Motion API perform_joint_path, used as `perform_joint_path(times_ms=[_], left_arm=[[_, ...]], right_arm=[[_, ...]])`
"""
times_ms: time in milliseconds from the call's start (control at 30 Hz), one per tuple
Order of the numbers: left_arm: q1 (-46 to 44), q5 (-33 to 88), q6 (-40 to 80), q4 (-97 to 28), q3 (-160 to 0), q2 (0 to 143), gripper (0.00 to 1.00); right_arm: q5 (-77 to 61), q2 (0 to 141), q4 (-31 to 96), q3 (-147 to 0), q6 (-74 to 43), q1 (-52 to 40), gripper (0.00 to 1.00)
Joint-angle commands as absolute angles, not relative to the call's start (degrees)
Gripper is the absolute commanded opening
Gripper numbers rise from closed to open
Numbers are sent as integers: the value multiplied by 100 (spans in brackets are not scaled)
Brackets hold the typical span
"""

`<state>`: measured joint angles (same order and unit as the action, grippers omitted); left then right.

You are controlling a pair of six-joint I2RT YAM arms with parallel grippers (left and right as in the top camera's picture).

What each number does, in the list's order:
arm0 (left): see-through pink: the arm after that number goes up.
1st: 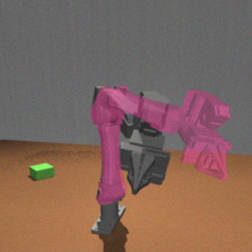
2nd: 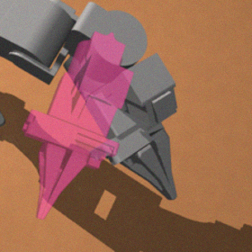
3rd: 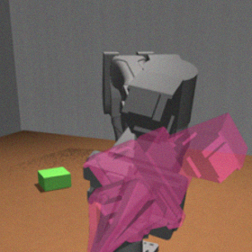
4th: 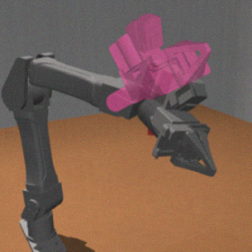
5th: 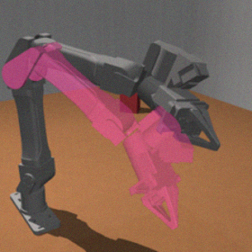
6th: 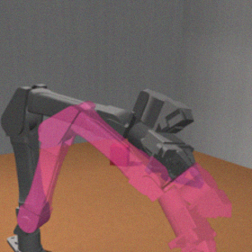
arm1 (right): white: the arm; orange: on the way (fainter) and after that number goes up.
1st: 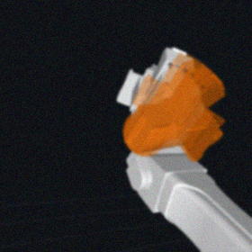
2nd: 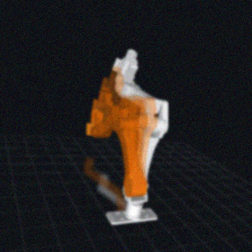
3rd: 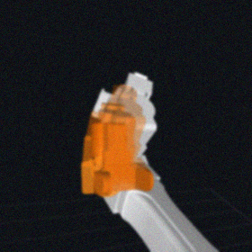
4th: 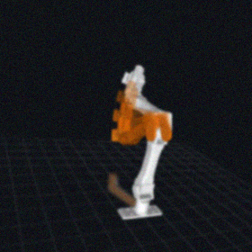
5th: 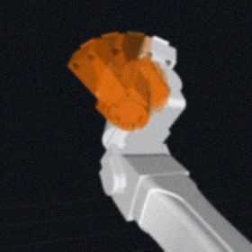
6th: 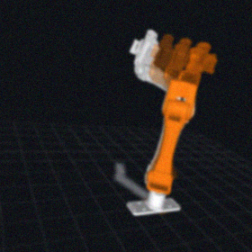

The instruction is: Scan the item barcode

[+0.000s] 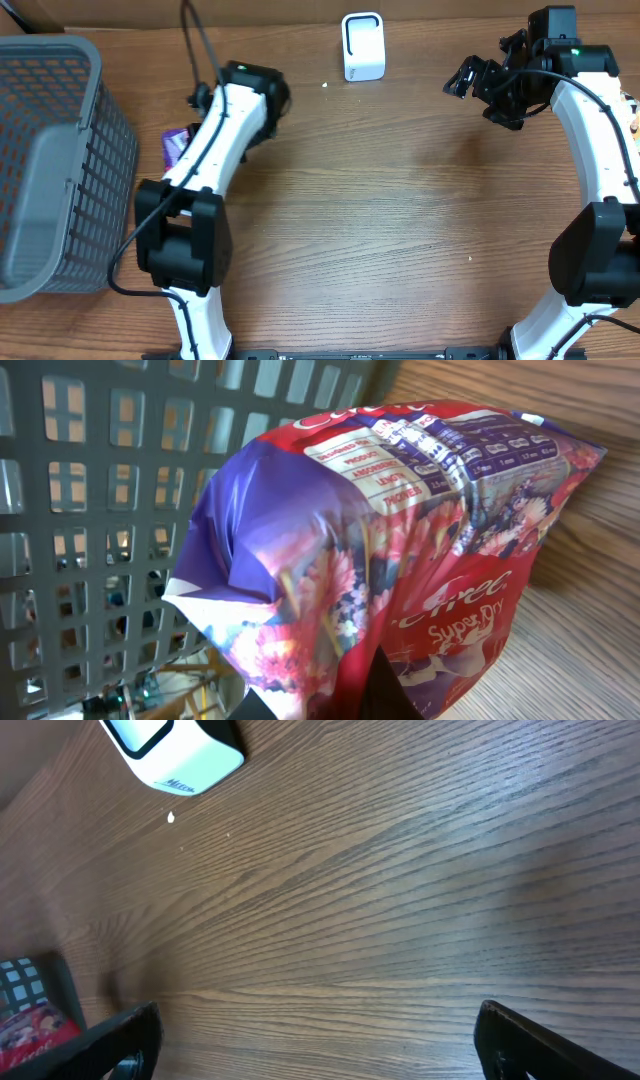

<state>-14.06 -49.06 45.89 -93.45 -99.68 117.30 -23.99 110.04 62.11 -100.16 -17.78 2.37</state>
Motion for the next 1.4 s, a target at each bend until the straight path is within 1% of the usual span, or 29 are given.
perform_joint_path(times_ms=[0,300,500,567,633,667,800,967,1067,1167,1233,1267,1300,1333,1367], left_arm=[[-1455,-4759,4517,-9268,-9850,11695,4],[-1938,-4292,4434,-8674,-8941,11695,4],[-2408,-3765,4431,-8392,-8901,11695,5],[-2543,-3527,4425,-8226,-8901,11695,10],[-2674,-3164,4307,-8031,-8901,11695,21],[-2722,-2969,4226,-7926,-8901,11695,22],[-2917,-2134,3927,-7535,-8901,11695,22],[-2998,-1540,3907,-7347,-9011,11695,20],[-2989,-1302,3667,-7557,-9369,11695,15],[-2910,-1358,3531,-8036,-9998,11695,16],[-2783,-1542,3411,-8392,-10462,11695,20],[-2683,-1712,3376,-8608,-10724,11695,26],[-2587,-1855,3347,-8759,-10910,11695,38],[-2453,-2010,3308,-8886,-11078,11695,45],[-2320,-2126,3271,-8960,-11177,11692,46]], right_arm=[[-2403,10936,6182,-10090,-1758,237,100],[-2403,10936,6182,-10090,-1758,237,100],[-2403,10936,6182,-10090,-1758,237,100],[-2403,10936,6182,-10090,-1758,237,100],[-2403,10936,6182,-10090,-1758,237,100],[-2403,10936,6182,-10090,-1758,237,100],[-2403,10936,6182,-10090,-1758,237,100],[-2403,10936,6182,-10090,-1758,237,100],[-2403,10936,6182,-10090,-1758,237,100],[-2403,10936,6182,-10090,-1758,237,100],[-2403,10936,6182,-10090,-1758,237,100],[-2403,10936,6182,-10090,-1758,237,100],[-2403,10936,6182,-10090,-1758,237,100],[-2403,10936,6182,-10090,-1758,237,100],[-2403,10936,6182,-10090,-1758,237,100]])
